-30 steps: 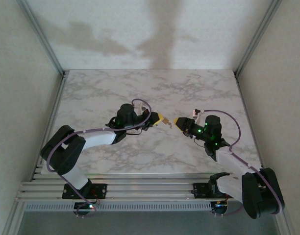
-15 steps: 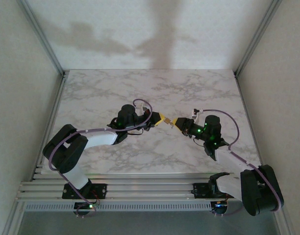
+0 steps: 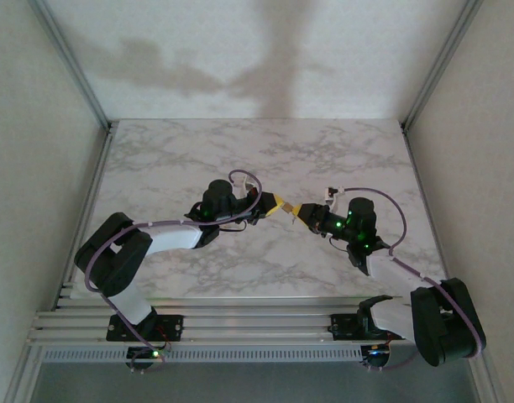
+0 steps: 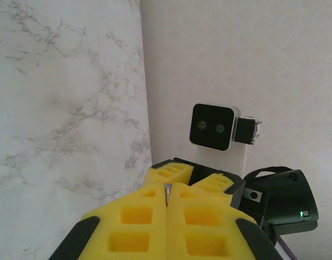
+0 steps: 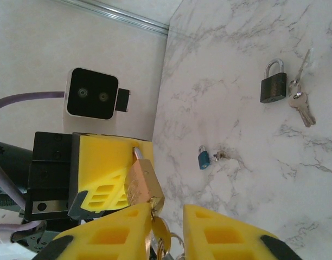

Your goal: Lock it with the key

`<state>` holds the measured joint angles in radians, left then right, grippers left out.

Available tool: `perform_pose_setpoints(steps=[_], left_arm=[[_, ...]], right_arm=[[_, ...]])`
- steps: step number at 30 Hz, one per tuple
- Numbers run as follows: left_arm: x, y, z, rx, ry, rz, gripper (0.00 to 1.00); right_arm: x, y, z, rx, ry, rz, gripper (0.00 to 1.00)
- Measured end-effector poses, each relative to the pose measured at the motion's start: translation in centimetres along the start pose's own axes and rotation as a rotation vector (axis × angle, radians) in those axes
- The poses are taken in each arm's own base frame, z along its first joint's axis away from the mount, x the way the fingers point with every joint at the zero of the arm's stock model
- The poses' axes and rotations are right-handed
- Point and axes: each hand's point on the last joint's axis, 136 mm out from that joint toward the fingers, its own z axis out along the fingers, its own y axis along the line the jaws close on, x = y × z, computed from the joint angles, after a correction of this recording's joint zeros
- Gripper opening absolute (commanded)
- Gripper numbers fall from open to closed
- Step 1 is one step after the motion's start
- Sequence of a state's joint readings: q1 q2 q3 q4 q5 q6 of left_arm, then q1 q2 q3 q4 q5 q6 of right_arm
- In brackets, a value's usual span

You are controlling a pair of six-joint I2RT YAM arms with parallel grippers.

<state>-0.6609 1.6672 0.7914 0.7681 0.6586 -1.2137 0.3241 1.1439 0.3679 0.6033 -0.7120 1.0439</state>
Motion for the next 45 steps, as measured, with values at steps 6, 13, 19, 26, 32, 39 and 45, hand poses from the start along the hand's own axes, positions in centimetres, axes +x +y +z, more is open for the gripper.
perform_pose_setpoints(steps=[6, 13, 19, 26, 32, 39, 45], left_arm=[[0.1, 0.0, 0.1, 0.0, 0.002, -0.006, 0.0], [0.1, 0.1, 0.1, 0.003, -0.002, -0.013, 0.0], [0.1, 0.4, -0.1, 0.002, -0.011, -0.022, 0.0], [0.1, 0.2, -0.2, 0.021, -0.018, -0.03, 0.0], [0.2, 0.5, -0.4, 0.028, -0.024, -0.038, 0.0], [0.2, 0.1, -0.5, 0.048, -0.031, -0.04, 0.0], [0.2, 0.0, -0.6, 0.06, -0.036, -0.051, 0.0]], right_arm=[[0.0, 0.1, 0.0, -0.003, 0.001, -0.006, 0.16], [0.0, 0.2, 0.0, -0.005, 0.0, -0.012, 0.08], [0.0, 0.3, 0.0, -0.008, 0.001, -0.015, 0.0], [0.0, 0.5, -0.1, -0.014, 0.002, -0.02, 0.0], [0.2, 0.5, 0.0, -0.016, 0.008, -0.023, 0.0], [0.2, 0.9, -0.1, -0.024, 0.004, -0.032, 0.0], [0.2, 1.1, -0.2, -0.027, 0.005, -0.039, 0.0]])
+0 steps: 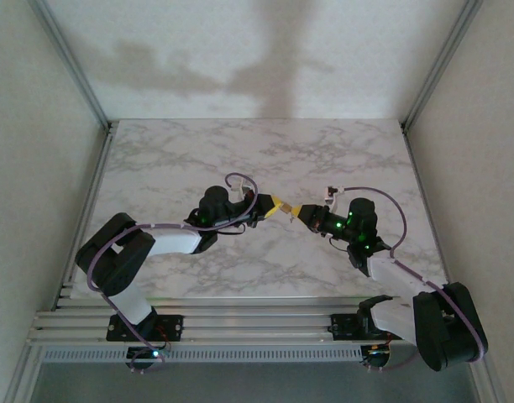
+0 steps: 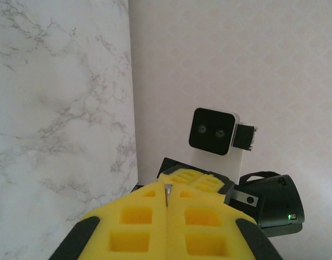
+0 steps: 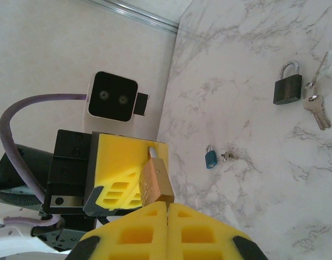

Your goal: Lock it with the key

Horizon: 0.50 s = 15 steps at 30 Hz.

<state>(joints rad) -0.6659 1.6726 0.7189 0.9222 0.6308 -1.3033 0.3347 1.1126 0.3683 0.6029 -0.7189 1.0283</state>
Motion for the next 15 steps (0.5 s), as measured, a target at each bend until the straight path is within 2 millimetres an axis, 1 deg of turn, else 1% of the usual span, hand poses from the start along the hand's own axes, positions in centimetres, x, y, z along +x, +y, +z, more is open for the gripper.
perform_pose_setpoints(steps=[6, 15], left_arm=[[0.02, -0.2, -0.21, 0.02, -0.001, -0.012, 0.0], [0.18, -0.13, -0.28, 0.033, 0.011, -0.021, 0.0]], right_arm=[[0.1, 0.41, -0.17, -0.006, 0.0, -0.022, 0.0], [0.18, 0.48, -0.33, 0.002, -0.004, -0.034, 0.0]])
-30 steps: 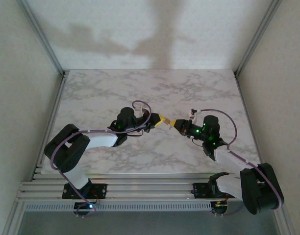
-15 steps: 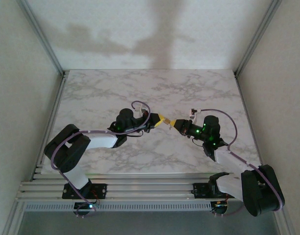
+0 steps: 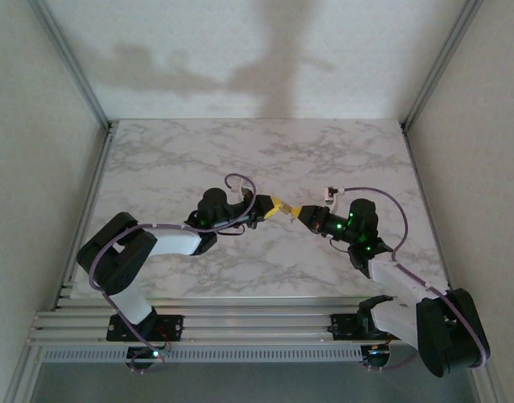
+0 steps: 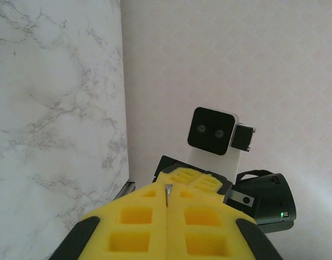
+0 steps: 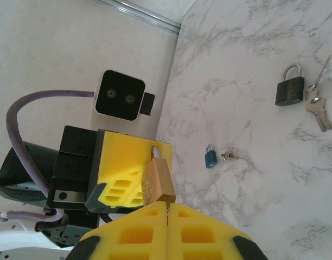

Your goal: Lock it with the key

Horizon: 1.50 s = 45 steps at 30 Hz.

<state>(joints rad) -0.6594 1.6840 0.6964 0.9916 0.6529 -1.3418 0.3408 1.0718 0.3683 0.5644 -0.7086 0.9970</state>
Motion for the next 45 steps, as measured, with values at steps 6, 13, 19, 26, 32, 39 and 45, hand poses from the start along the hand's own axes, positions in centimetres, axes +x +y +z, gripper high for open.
perform_pose_setpoints(steps=[6, 13, 19, 26, 32, 39, 45], left_arm=[[0.1, -0.1, -0.2, 0.012, 0.006, -0.009, 0.0], [0.1, 0.0, -0.4, 0.017, 0.012, -0.016, 0.0], [-1.2, 0.3, -1.1, 0.018, -0.03, -0.027, 0.0], [-3.1, 0.3, -1.8, 0.024, -0.097, -0.037, 0.0], [-3.4, 0.4, -1.9, 0.022, -0.103, -0.037, 0.0], [-3.7, 2.1, -2.2, -0.051, -0.093, -0.014, 0.0], [-3.8, 3.5, -1.6, -0.149, -0.062, 0.054, 0.0]], right_arm=[[0.1, 0.2, 0.0, -0.004, 0.002, -0.01, 0.0], [0.2, 0.3, 0.0, -0.007, 0.006, -0.012, 0.0], [0.2, 0.3, 0.0, -0.004, 0.006, -0.013, 0.0], [0.3, 0.3, -0.1, -0.003, 0.007, -0.015, 0.0], [0.1, 0.6, -0.9, 0.018, -0.024, -0.04, 0.0], [-1.7, 2.1, -2.9, 0.028, -0.149, -0.108, 0.0], [-2.1, 0.6, -3.3, 0.088, -0.187, -0.085, 0.0]])
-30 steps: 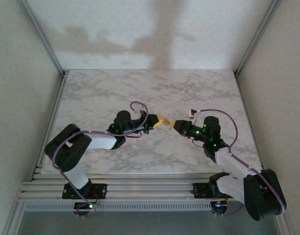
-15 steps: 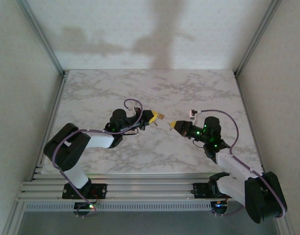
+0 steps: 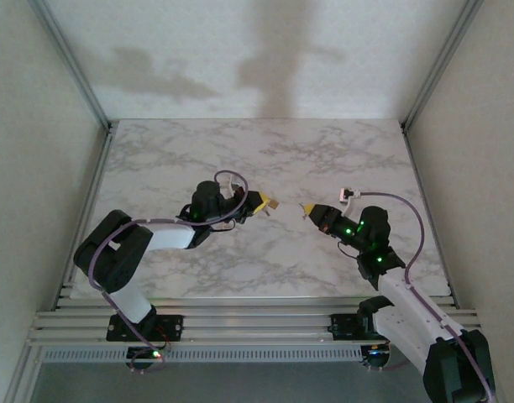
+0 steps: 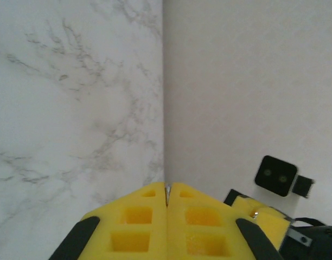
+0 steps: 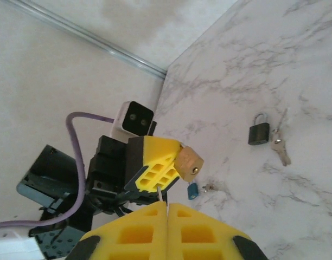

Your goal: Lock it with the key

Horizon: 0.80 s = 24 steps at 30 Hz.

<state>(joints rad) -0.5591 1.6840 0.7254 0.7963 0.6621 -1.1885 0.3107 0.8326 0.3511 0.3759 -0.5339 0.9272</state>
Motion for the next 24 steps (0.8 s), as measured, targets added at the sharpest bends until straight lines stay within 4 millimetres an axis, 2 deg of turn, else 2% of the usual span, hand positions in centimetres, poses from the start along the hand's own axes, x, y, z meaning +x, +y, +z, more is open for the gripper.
perform_pose_setpoints(steps=[6, 11, 16, 24], left_arm=[[-0.1, 0.4, 0.6, -0.075, 0.035, 0.099, 0.0], [0.1, 1.9, 1.2, -0.148, 0.072, 0.145, 0.0], [0.4, 3.5, 3.4, -0.226, 0.137, 0.178, 0.0], [3.0, 4.7, 7.9, -0.308, 0.266, 0.234, 0.0]], right_arm=[[-0.9, -1.0, -0.3, 0.039, -0.04, 0.013, 0.0], [-1.0, -1.3, -0.5, 0.047, -0.052, 0.016, 0.0], [-1.0, -1.5, -0.5, 0.054, -0.054, 0.02, 0.0], [-1.2, -1.2, -0.8, 0.048, -0.063, 0.015, 0.0]])
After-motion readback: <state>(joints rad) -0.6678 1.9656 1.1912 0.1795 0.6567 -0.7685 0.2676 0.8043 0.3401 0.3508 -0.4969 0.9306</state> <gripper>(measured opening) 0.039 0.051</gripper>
